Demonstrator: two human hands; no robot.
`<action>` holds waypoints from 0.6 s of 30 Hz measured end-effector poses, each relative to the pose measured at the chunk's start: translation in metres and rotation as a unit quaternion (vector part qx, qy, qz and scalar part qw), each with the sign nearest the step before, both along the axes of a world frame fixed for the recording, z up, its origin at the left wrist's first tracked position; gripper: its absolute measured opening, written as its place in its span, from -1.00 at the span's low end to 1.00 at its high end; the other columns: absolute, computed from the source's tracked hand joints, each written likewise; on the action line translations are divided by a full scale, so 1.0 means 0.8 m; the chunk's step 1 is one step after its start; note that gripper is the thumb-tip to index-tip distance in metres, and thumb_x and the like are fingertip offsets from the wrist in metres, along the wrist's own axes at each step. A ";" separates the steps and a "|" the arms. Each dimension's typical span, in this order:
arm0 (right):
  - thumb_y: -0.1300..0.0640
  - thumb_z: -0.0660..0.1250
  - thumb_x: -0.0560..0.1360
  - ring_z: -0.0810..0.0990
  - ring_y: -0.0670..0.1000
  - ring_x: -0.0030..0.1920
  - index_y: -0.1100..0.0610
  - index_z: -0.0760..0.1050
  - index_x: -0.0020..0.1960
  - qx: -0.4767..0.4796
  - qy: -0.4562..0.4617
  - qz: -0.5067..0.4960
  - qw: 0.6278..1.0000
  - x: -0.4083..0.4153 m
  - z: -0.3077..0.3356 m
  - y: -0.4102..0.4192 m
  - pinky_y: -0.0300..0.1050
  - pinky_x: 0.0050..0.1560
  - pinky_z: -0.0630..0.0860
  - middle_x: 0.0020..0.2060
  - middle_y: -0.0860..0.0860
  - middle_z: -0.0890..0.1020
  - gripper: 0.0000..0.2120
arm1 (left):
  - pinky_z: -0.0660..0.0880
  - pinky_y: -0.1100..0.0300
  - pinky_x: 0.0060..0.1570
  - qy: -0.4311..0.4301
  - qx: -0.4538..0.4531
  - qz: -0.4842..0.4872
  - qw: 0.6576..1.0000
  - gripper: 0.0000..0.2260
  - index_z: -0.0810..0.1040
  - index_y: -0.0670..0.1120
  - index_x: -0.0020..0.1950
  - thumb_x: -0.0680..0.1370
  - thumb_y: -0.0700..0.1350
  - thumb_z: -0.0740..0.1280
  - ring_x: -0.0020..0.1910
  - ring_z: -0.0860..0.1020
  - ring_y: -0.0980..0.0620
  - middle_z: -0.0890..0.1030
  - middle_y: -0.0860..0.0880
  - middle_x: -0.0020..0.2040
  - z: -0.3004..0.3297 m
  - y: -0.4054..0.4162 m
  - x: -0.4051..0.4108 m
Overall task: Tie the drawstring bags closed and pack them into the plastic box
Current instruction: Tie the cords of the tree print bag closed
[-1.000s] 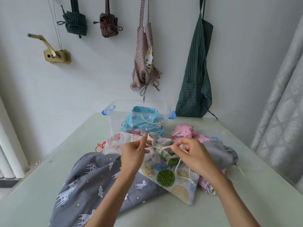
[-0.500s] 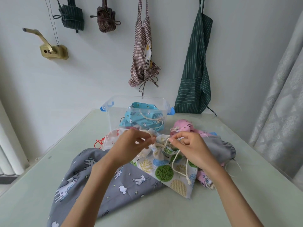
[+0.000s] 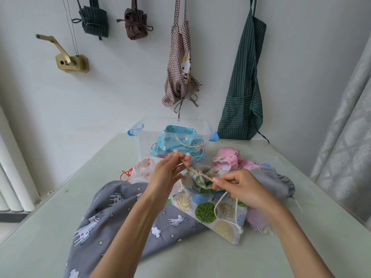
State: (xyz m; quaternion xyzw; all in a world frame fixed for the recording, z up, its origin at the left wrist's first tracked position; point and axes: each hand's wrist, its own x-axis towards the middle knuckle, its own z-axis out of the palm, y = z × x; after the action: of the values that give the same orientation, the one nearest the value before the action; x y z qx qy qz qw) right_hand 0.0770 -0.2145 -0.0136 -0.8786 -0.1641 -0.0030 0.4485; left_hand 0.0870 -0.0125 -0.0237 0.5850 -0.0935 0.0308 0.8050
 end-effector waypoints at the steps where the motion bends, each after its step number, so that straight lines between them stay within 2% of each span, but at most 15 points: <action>1: -0.03 0.34 0.49 0.45 -0.30 -0.49 0.01 0.67 -0.24 -0.020 0.001 0.001 1.000 0.000 0.000 0.000 -0.42 -0.35 0.32 -0.53 -0.25 0.56 -0.79 | 0.35 0.34 -0.30 -0.029 0.061 0.006 0.998 -0.76 0.57 -0.02 -0.12 0.64 -0.07 0.15 -0.29 0.55 0.24 0.65 0.12 -0.24 -0.001 0.001 -0.001; 3: -0.09 0.35 0.46 0.48 -0.35 -0.43 -0.01 0.66 -0.30 -0.048 0.017 0.004 0.999 -0.003 0.005 -0.004 -0.33 -0.25 0.32 -0.52 -0.29 0.56 -0.76 | 0.30 0.46 -0.42 -0.080 0.180 0.002 0.980 -0.76 0.64 -0.09 -0.02 0.62 -0.06 0.20 -0.35 0.48 0.25 0.63 0.15 -0.27 0.001 0.002 -0.003; 5: -0.18 0.34 0.42 0.48 -0.33 -0.40 -0.01 0.64 -0.33 -0.052 0.044 0.019 0.997 -0.007 0.014 -0.011 -0.27 -0.21 0.32 -0.52 -0.27 0.53 -0.70 | 0.29 0.54 -0.48 -0.088 0.255 -0.019 0.963 -0.75 0.64 -0.24 0.05 0.60 -0.14 0.22 -0.46 0.45 0.32 0.61 0.22 -0.37 0.001 0.001 -0.004; 6: -0.23 0.31 0.39 0.50 -0.29 -0.34 -0.01 0.63 -0.34 -0.054 0.053 0.028 0.997 -0.009 0.020 -0.014 -0.25 -0.17 0.35 -0.47 -0.22 0.53 -0.66 | 0.29 0.56 -0.49 -0.084 0.285 -0.036 0.954 -0.76 0.63 -0.29 0.07 0.60 -0.18 0.23 -0.51 0.45 0.35 0.60 0.25 -0.42 -0.001 -0.001 -0.006; 8: -0.31 0.24 0.36 0.57 -0.18 -0.16 -0.03 0.60 -0.36 -0.065 0.068 0.037 0.995 -0.012 0.029 -0.017 -0.18 0.02 0.40 -0.32 -0.09 0.58 -0.61 | 0.31 0.56 -0.46 -0.076 0.341 -0.080 0.934 -0.80 0.64 -0.26 0.07 0.59 -0.21 0.26 -0.51 0.44 0.36 0.58 0.26 -0.43 -0.002 -0.008 -0.011; 9: -0.29 0.22 0.38 0.57 -0.23 -0.12 -0.03 0.58 -0.39 -0.070 0.076 0.042 0.994 -0.013 0.031 -0.016 -0.17 0.08 0.40 -0.30 -0.10 0.62 -0.60 | 0.36 0.52 -0.39 -0.077 0.363 -0.100 0.923 -0.81 0.65 -0.25 0.02 0.59 -0.21 0.27 -0.46 0.44 0.35 0.58 0.24 -0.39 -0.003 -0.011 -0.013; 11: -0.23 0.22 0.47 0.54 -0.26 -0.22 0.02 0.52 -0.46 -0.082 0.092 0.030 0.992 -0.011 0.038 -0.009 -0.14 0.09 0.36 -0.37 -0.14 0.63 -0.54 | 0.51 0.23 -0.08 -0.081 0.408 -0.126 0.901 -0.80 0.60 -0.30 -0.07 0.58 -0.20 0.26 -0.25 0.46 0.21 0.57 0.07 -0.24 -0.005 -0.016 -0.012; 12: -0.21 0.22 0.49 0.52 -0.23 -0.28 0.05 0.49 -0.48 -0.086 0.095 0.013 0.992 -0.010 0.045 -0.005 -0.14 0.05 0.37 -0.40 -0.10 0.60 -0.52 | 0.48 0.08 0.09 -0.078 0.430 -0.136 0.889 -0.80 0.58 -0.31 -0.05 0.57 -0.19 0.25 -0.17 0.45 0.14 0.56 -0.04 -0.16 -0.006 -0.017 -0.013; 13: -0.21 0.22 0.50 0.51 -0.20 -0.32 0.06 0.47 -0.48 -0.091 0.089 -0.007 0.992 -0.008 0.053 0.000 -0.16 0.00 0.38 -0.39 -0.04 0.57 -0.51 | 0.44 0.04 0.15 -0.076 0.449 -0.145 0.878 -0.81 0.57 -0.29 -0.02 0.57 -0.18 0.24 -0.13 0.44 0.10 0.56 -0.12 -0.10 -0.006 -0.019 -0.013; 14: -0.20 0.22 0.51 0.52 -0.20 -0.34 0.09 0.45 -0.48 -0.093 0.073 -0.024 0.993 -0.005 0.061 0.005 -0.17 -0.05 0.38 -0.36 -0.01 0.56 -0.50 | 0.42 0.06 0.12 -0.085 0.466 -0.153 0.867 -0.81 0.58 -0.26 -0.01 0.57 -0.14 0.25 -0.13 0.43 0.09 0.56 -0.18 -0.05 -0.007 -0.020 -0.014; 16: -0.15 0.21 0.54 0.56 -0.18 -0.31 0.09 0.46 -0.47 -0.090 0.027 -0.026 0.995 0.001 0.080 0.020 -0.11 -0.02 0.44 -0.32 -0.02 0.60 -0.52 | 0.39 0.14 -0.03 -0.122 0.487 -0.152 0.851 -0.76 0.60 -0.21 0.01 0.59 -0.06 0.26 -0.16 0.40 0.08 0.56 -0.23 -0.02 -0.009 -0.022 -0.015; 18: -0.16 0.16 0.56 0.55 -0.18 -0.28 0.04 0.58 -0.31 -0.121 -0.017 0.024 0.992 0.002 0.093 0.046 -0.03 0.07 0.46 -0.30 -0.11 0.67 -0.58 | 0.40 0.19 -0.08 -0.136 0.481 -0.141 0.854 -0.72 0.63 -0.19 0.01 0.61 -0.02 0.22 -0.20 0.44 0.13 0.62 -0.15 -0.09 -0.011 -0.022 -0.015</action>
State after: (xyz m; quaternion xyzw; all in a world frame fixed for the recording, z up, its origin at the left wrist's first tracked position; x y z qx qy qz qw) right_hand 0.0786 -0.1774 0.0606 -0.9221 -0.1915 0.0127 0.3359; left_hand 0.0751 -0.0301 -0.0326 0.8701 -0.2863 -0.0524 0.3978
